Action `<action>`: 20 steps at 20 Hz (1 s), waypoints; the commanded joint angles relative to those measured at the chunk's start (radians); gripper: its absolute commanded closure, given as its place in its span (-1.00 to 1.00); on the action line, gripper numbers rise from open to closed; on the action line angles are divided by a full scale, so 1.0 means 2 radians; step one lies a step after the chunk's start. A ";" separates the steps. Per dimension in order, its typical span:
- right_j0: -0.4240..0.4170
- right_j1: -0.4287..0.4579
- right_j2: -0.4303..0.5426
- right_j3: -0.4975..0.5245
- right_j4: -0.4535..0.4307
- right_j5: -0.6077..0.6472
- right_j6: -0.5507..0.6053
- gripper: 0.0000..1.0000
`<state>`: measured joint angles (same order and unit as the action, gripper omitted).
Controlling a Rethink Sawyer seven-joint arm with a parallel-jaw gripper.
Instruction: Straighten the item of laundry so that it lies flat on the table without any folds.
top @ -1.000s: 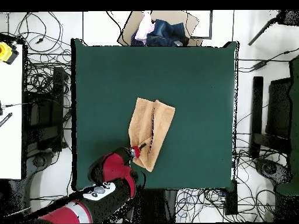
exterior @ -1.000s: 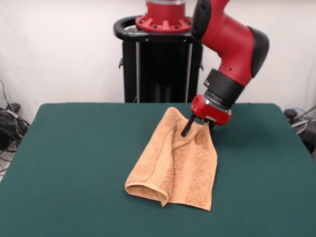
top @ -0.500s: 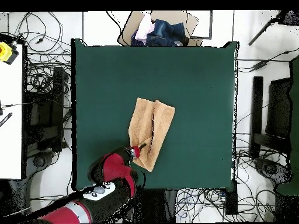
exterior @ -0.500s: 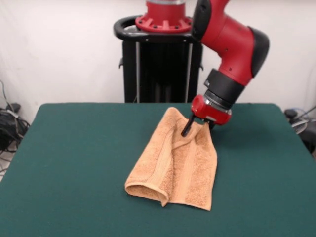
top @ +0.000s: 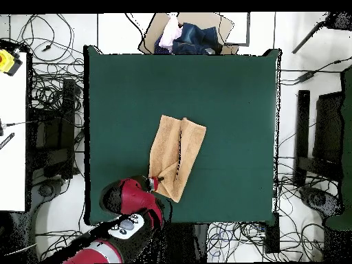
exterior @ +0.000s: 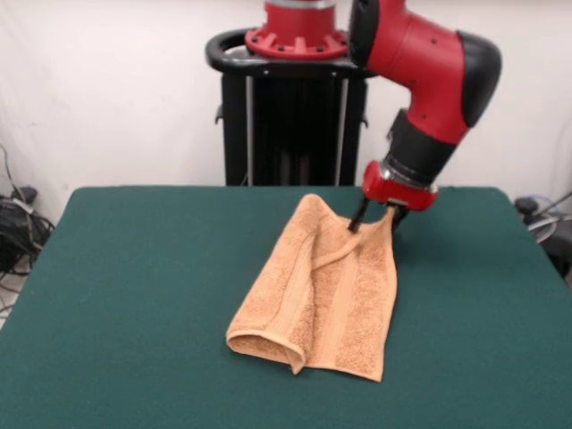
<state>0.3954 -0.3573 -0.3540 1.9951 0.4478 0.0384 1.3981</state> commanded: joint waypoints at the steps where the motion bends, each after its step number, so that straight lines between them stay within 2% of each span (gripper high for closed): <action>1: -0.037 -0.103 0.131 0.045 0.001 0.067 0.119 -1.00; 4: -0.047 -0.119 0.162 0.058 0.008 0.053 0.129 -1.00; 6: -0.077 -0.136 0.205 0.078 0.006 0.030 0.132 -1.00; 11: -0.162 -0.183 0.285 0.132 -0.013 0.029 0.106 -1.00; 12: -0.171 -0.194 0.278 0.139 -0.020 0.046 0.092 -1.00; 14: -0.156 -0.192 0.222 0.126 -0.036 0.077 0.077 -1.00; 18: -0.135 -0.130 0.092 0.075 -0.077 0.105 0.049 -1.00; 19: -0.114 -0.102 0.036 0.047 -0.088 0.119 0.043 -1.00; 20: -0.106 -0.085 0.011 0.033 -0.095 0.124 0.043 -1.00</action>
<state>0.1399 -0.6444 -0.1038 2.1454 0.3382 0.1461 1.3983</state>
